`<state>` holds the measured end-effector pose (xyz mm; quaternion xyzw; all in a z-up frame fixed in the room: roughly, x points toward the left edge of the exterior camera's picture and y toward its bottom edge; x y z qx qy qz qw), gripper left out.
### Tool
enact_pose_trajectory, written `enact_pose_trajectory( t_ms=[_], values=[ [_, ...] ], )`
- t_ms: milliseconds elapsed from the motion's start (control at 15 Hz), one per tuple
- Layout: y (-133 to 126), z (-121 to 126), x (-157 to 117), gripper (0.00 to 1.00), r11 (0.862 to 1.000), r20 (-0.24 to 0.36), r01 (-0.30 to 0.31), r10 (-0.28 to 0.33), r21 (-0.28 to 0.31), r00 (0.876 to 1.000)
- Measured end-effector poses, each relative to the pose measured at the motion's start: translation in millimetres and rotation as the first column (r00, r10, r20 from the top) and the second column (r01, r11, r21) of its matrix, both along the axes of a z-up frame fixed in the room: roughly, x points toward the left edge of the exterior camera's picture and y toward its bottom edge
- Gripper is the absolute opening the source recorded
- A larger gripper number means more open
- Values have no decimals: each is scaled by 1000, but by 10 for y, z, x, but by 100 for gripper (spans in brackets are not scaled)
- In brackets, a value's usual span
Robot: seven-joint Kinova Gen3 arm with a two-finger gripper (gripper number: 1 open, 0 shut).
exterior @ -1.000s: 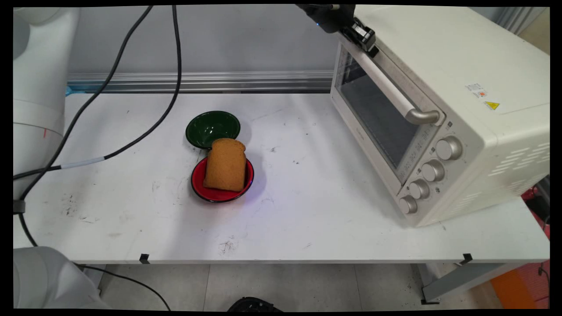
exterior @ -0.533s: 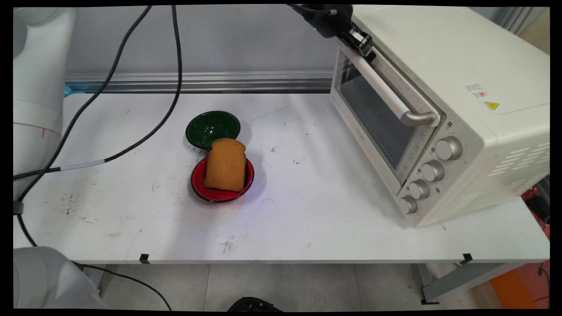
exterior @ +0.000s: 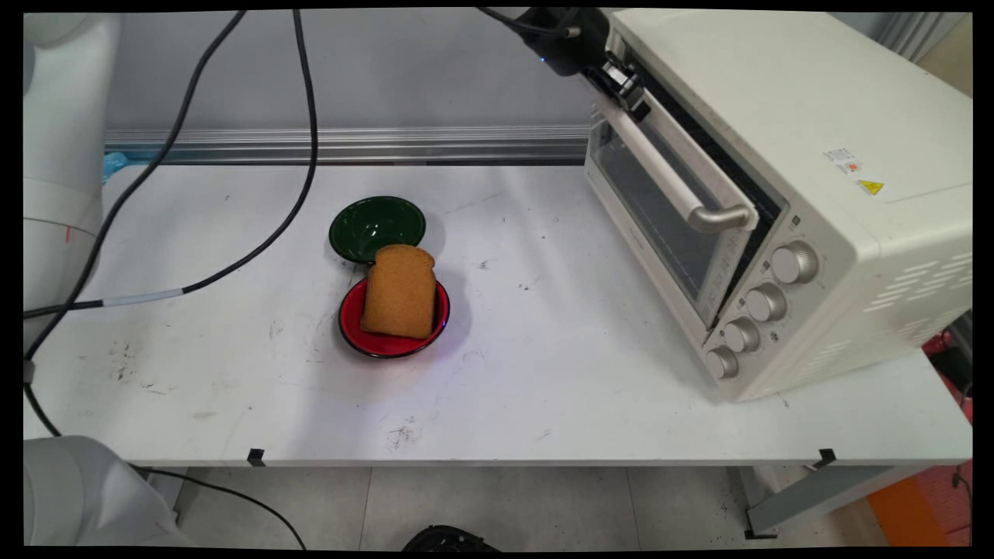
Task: Open the oven
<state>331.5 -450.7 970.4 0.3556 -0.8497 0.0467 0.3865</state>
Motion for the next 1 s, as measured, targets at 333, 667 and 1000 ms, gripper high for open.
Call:
enact_pose_trajectory(
  t_ms=[333, 667, 1000],
  values=[
    [110, -59, 106, 0, 1000, 35, 23, -24, 7, 999],
    [191, -132, 234, 0, 999, 70, 42, -42, 8, 997],
    [258, -221, 364, 0, 998, 106, 58, -59, 14, 993]
  ],
)
